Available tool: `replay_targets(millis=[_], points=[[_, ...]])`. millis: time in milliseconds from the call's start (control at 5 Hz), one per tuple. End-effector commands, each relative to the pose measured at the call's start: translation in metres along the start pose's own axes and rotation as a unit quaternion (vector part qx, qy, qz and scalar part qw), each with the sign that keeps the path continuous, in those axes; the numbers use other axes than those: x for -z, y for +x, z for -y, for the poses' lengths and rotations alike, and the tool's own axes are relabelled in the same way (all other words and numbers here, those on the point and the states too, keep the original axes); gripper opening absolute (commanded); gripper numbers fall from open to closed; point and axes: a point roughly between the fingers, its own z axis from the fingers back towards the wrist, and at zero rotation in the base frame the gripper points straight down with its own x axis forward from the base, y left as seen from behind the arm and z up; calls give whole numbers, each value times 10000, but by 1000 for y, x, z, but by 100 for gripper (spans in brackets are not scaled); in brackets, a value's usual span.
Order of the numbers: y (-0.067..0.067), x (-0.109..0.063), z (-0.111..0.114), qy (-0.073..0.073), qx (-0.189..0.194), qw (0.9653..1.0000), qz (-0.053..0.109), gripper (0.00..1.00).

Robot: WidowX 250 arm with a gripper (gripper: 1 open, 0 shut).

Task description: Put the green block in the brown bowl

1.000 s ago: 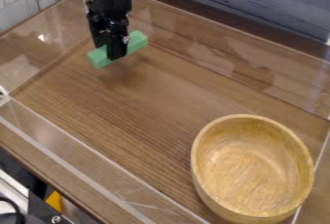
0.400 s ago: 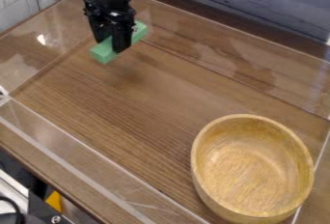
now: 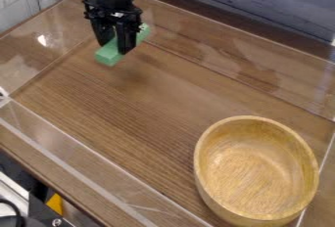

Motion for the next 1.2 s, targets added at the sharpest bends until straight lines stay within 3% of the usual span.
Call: replay_targets(millis=[0, 1000], points=[[5, -30, 6, 143, -74, 9989, 447, 0], [18, -29, 16, 63, -333, 9981, 508, 0]])
